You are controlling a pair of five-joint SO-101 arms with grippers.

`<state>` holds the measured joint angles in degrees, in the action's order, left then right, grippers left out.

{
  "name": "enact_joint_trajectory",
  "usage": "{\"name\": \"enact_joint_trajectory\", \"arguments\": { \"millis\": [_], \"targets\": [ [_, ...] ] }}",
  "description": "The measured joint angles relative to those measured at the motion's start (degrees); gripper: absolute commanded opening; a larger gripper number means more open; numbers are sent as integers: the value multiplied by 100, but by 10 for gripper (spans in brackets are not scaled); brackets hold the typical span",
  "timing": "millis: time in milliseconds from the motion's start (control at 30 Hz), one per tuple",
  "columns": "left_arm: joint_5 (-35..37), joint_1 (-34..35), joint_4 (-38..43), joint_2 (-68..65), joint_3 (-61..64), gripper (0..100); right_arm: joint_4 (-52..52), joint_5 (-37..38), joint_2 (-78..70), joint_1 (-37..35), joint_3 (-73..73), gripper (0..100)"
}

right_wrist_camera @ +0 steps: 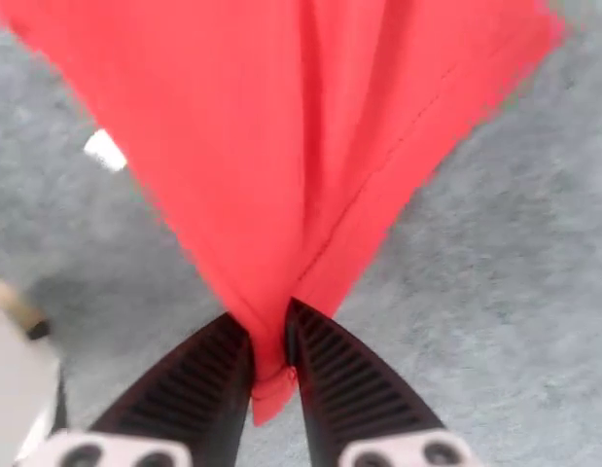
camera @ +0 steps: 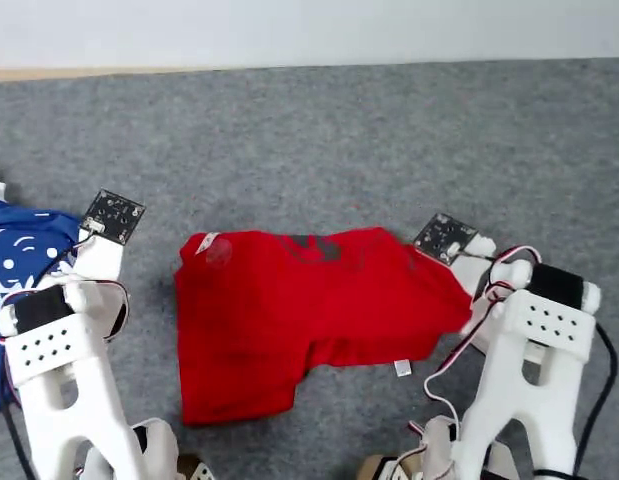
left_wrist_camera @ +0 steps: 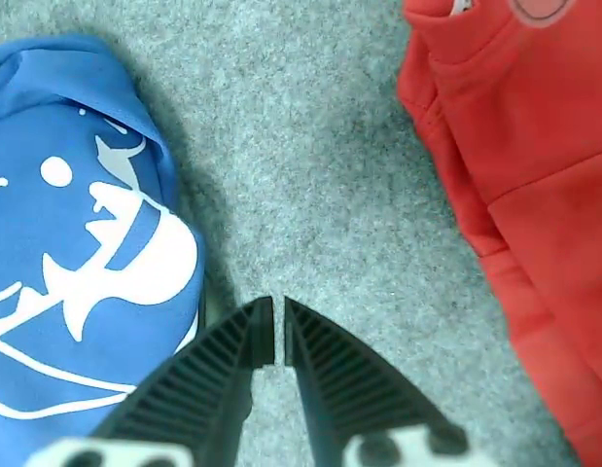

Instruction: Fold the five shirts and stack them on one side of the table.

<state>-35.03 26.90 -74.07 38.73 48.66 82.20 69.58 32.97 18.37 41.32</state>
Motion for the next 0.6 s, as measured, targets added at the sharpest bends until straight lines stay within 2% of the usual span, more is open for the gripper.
{"name": "enact_joint_trajectory", "arguments": {
  "millis": [467, 600],
  "targets": [
    [0, -9, -193, 0, 0, 27, 255, 88, 9, 0, 501, 10],
    [0, -9, -211, 0, 0, 28, 255, 88, 9, 0, 554, 45]
  ]
}}
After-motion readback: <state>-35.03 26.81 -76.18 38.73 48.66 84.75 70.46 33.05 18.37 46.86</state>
